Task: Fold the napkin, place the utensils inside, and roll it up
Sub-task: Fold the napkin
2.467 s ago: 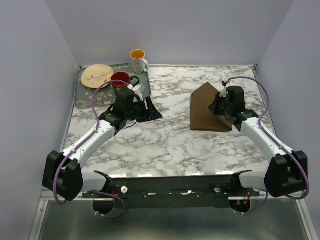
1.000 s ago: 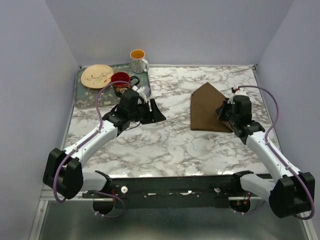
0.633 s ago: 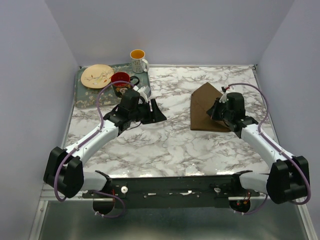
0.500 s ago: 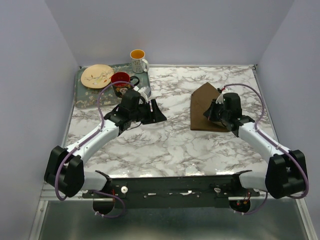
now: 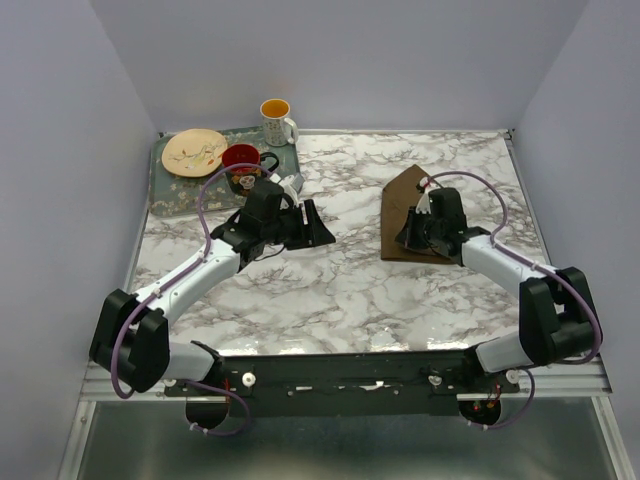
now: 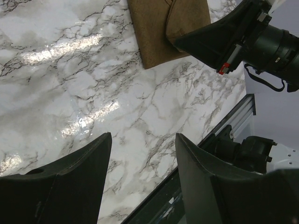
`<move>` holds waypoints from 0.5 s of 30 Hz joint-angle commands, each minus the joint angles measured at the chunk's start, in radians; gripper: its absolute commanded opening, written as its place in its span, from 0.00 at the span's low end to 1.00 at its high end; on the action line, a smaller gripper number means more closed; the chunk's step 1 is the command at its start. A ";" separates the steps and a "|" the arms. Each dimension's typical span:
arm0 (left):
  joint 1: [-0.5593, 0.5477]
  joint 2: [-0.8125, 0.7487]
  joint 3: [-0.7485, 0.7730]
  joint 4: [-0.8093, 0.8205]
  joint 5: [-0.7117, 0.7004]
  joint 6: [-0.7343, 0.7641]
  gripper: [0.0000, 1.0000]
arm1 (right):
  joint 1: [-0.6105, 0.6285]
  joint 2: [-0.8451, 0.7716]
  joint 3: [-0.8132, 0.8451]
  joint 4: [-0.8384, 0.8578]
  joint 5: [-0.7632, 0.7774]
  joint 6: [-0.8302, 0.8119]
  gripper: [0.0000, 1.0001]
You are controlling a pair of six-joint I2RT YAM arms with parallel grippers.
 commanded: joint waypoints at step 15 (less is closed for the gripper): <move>-0.012 0.020 0.022 0.027 0.016 0.003 0.66 | 0.069 0.086 0.028 0.027 0.015 0.020 0.03</move>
